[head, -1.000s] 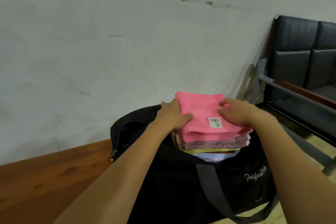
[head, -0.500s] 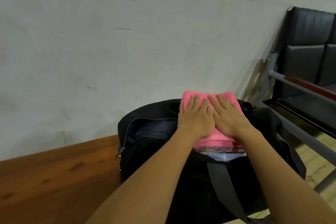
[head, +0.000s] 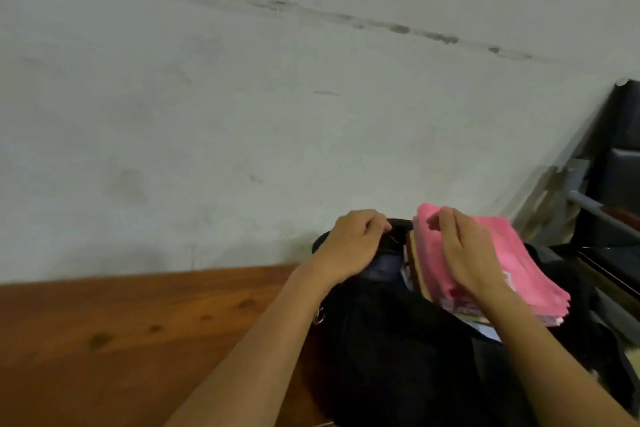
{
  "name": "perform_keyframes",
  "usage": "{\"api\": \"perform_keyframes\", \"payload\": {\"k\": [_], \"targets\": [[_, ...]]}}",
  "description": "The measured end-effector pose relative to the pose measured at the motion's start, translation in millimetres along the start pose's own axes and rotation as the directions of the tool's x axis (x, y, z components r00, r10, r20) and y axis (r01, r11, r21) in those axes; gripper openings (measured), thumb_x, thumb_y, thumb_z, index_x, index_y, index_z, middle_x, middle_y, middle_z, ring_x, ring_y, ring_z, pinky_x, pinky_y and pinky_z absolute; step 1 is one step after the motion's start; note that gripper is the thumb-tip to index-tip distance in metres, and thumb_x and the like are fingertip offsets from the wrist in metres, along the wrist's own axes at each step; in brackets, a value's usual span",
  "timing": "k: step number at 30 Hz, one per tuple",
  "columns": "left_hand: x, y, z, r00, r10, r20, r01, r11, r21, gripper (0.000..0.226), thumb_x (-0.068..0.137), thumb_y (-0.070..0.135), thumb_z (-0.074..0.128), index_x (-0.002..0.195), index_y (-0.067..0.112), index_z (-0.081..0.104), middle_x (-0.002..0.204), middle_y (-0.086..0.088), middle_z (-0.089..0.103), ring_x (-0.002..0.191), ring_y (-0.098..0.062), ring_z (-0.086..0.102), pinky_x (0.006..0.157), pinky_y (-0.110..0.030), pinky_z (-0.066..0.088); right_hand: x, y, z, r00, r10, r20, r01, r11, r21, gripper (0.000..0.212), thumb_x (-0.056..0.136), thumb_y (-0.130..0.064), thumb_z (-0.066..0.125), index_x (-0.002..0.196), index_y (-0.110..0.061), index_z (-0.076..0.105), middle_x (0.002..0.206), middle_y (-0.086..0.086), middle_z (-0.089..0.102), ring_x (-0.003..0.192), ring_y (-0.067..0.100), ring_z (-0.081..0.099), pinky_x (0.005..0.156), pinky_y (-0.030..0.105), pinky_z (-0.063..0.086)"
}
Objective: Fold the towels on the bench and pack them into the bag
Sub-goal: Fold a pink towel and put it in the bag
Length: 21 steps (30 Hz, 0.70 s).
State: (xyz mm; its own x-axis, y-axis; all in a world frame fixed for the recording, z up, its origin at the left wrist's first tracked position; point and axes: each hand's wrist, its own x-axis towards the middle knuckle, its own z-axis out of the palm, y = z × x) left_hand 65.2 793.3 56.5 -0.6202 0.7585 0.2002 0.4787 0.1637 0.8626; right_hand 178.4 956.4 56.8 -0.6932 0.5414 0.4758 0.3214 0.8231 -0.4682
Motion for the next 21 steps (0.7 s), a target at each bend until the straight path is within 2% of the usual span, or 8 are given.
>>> {"api": "perform_keyframes", "payload": {"k": [3, 4, 6, 8, 10, 13, 16, 21], "targets": [[-38.0, -13.5, -58.1, 0.993, -0.014, -0.119, 0.006, 0.997, -0.072, 0.036, 0.104, 0.028, 0.043, 0.081, 0.013, 0.067, 0.076, 0.007, 0.064, 0.071, -0.004, 0.059, 0.073, -0.023, 0.051, -1.0, -75.9, 25.9, 0.997, 0.069, 0.039, -0.078, 0.913, 0.400, 0.046, 0.106, -0.029, 0.041, 0.073, -0.011, 0.066, 0.064, 0.001, 0.066, 0.063, 0.013, 0.060, 0.063, 0.029, 0.047], [-52.0, -18.3, -80.6, 0.988, -0.025, -0.150, 0.016, 0.998, -0.059, 0.038, 0.104, 0.031, 0.045, 0.074, 0.014, 0.061, 0.065, 0.010, 0.058, 0.061, -0.002, 0.054, 0.065, -0.019, 0.047, 0.9, -107.9, 36.4, 0.997, 0.039, 0.064, -0.066, 0.871, 0.488, 0.048, 0.106, -0.028, 0.043, 0.068, -0.008, 0.065, 0.057, 0.002, 0.061, 0.056, 0.012, 0.056, 0.057, 0.025, 0.044], [-80.3, -27.5, -118.0, 0.968, -0.057, -0.243, 0.044, 0.997, -0.057, 0.045, 0.103, 0.034, 0.046, 0.061, 0.016, 0.045, 0.051, 0.010, 0.039, 0.047, -0.004, 0.040, 0.052, -0.014, 0.035, 0.0, -164.3, 54.2, 0.989, -0.078, 0.122, -0.004, 0.828, 0.561, 0.053, 0.106, -0.024, 0.044, 0.060, 0.000, 0.058, 0.047, 0.001, 0.048, 0.045, 0.011, 0.043, 0.051, 0.019, 0.036], [-109.9, -40.0, -157.7, 0.921, -0.089, -0.379, 0.054, 0.993, -0.101, 0.051, 0.102, 0.032, 0.049, 0.056, 0.018, 0.031, 0.048, 0.009, 0.026, 0.045, -0.009, 0.028, 0.049, -0.019, 0.028, -3.1, -218.9, 73.6, 0.969, -0.165, 0.186, 0.015, 0.785, 0.619, 0.056, 0.105, -0.024, 0.045, 0.059, 0.008, 0.046, 0.047, 0.003, 0.038, 0.045, 0.013, 0.034, 0.049, 0.019, 0.031], [-143.5, -55.2, -197.3, 0.855, -0.123, -0.504, 0.064, 0.989, -0.134, 0.053, 0.101, 0.028, 0.050, 0.054, 0.019, 0.027, 0.050, 0.005, 0.021, 0.046, -0.012, 0.024, 0.050, -0.025, 0.025, -11.7, -271.2, 95.8, 0.942, -0.212, 0.260, -0.011, 0.754, 0.657, 0.057, 0.104, -0.026, 0.046, 0.061, 0.010, 0.037, 0.052, 0.009, 0.033, 0.049, 0.018, 0.030, 0.048, 0.023, 0.028], [-193.5, -79.0, -243.4, 0.768, -0.207, -0.606, 0.129, 0.977, -0.170, 0.054, 0.101, 0.025, 0.051, 0.054, 0.017, 0.026, 0.048, 0.007, 0.019, 0.045, -0.012, 0.020, 0.051, -0.026, 0.025, -34.4, -339.9, 128.6, 0.881, -0.307, 0.360, -0.030, 0.723, 0.691, 0.056, 0.103, -0.026, 0.047, 0.060, 0.006, 0.031, 0.057, 0.011, 0.028, 0.053, 0.021, 0.024, 0.049, 0.026, 0.023], [-245.8, -108.7, -285.0, 0.634, -0.304, -0.711, 0.190, 0.952, -0.238, 0.055, 0.101, 0.026, 0.051, 0.053, 0.017, 0.025, 0.045, 0.008, 0.019, 0.043, -0.012, 0.021, 0.047, -0.023, 0.022, -65.7, -402.6, 169.1, 0.792, -0.427, 0.437, -0.004, 0.711, 0.703, 0.055, 0.103, -0.027, 0.047, 0.059, 0.002, 0.031, 0.055, 0.010, 0.028, 0.050, 0.018, 0.025, 0.047, 0.023, 0.025], [-316.7, -161.8, -330.7, 0.356, -0.456, -0.815, 0.247, 0.888, -0.389, 0.048, 0.101, 0.029, 0.049, 0.056, 0.015, 0.036, 0.052, -0.002, 0.034, 0.050, -0.015, 0.036, 0.053, -0.034, 0.032, -114.9, -482.4, 236.0, 0.618, -0.562, 0.549, 0.044, 0.723, 0.690, 0.056, 0.103, -0.031, 0.049, 0.053, -0.006, 0.044, 0.049, 0.003, 0.037, 0.047, 0.014, 0.036, 0.053, 0.026, 0.033]]}}
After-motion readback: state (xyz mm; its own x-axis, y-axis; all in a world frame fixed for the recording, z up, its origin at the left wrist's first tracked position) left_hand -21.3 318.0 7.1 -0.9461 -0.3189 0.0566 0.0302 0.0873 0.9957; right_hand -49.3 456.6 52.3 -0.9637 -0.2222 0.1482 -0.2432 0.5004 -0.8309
